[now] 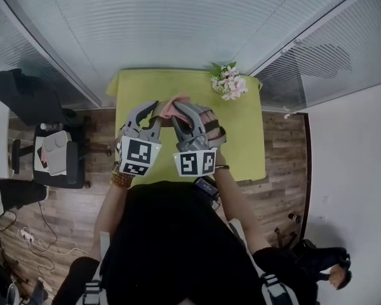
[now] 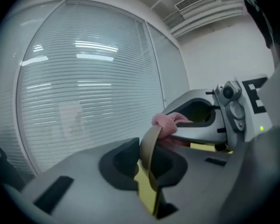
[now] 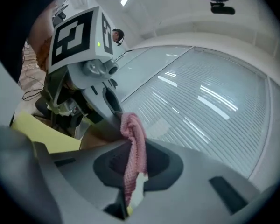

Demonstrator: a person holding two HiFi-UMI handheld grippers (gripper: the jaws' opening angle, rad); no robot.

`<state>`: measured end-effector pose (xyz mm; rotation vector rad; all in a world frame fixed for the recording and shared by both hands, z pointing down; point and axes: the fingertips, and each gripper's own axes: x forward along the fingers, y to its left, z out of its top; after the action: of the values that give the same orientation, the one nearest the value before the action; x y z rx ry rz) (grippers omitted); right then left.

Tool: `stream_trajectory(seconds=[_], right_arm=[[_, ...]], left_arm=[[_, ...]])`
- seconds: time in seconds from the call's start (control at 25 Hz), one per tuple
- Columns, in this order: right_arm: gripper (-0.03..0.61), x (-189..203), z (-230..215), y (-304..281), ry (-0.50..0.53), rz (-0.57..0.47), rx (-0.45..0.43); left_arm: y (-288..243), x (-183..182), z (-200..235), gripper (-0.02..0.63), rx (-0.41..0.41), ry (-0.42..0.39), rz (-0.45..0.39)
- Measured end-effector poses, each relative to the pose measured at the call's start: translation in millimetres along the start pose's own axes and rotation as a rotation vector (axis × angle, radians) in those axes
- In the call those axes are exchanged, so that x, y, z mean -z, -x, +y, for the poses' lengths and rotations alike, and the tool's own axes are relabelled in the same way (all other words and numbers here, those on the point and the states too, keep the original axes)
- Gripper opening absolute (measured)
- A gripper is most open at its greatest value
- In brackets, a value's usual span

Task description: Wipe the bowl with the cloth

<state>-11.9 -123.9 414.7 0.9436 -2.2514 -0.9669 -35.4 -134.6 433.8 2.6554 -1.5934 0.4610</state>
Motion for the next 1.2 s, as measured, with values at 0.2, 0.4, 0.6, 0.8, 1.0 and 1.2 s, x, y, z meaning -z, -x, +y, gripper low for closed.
stream_trajectory(seconds=[0.2,0.4,0.6,0.8,1.0,1.2], right_arm=[[0.029,-7.8,-33.5,13.9,-0.300,-0.084,0.063],[0.032,-5.1,-35.2,17.1,-0.451,-0.070,0.032],[0.026,3.2,-11.1,9.0,0.024,0.025,-0.017],[0.025,-17.9,-20.8,11.4,0.018,-0.041,0.045],[0.031,-32.7,-41.3,23.3,-0.291,-0.130,0.095],[0.032,-33.1,-41.2,27.0,-0.419,-0.125,0.123]], left_arm=[[14.6,-26.1,11.4,0.035,0.014,0.334,-0.193],[15.9,-21.4,11.8,0.047,0.071,0.404,-0.227],[0.3,3.3,-5.2,0.086,0.041,-0.083,0.022],[13.0,-17.9,8.5,0.018,-0.032,0.082,-0.084],[32.3,-46.8,19.8,0.044,0.029,0.343,-0.272],[39.2,-38.5,29.7,0.055,0.084,0.727,-0.370]])
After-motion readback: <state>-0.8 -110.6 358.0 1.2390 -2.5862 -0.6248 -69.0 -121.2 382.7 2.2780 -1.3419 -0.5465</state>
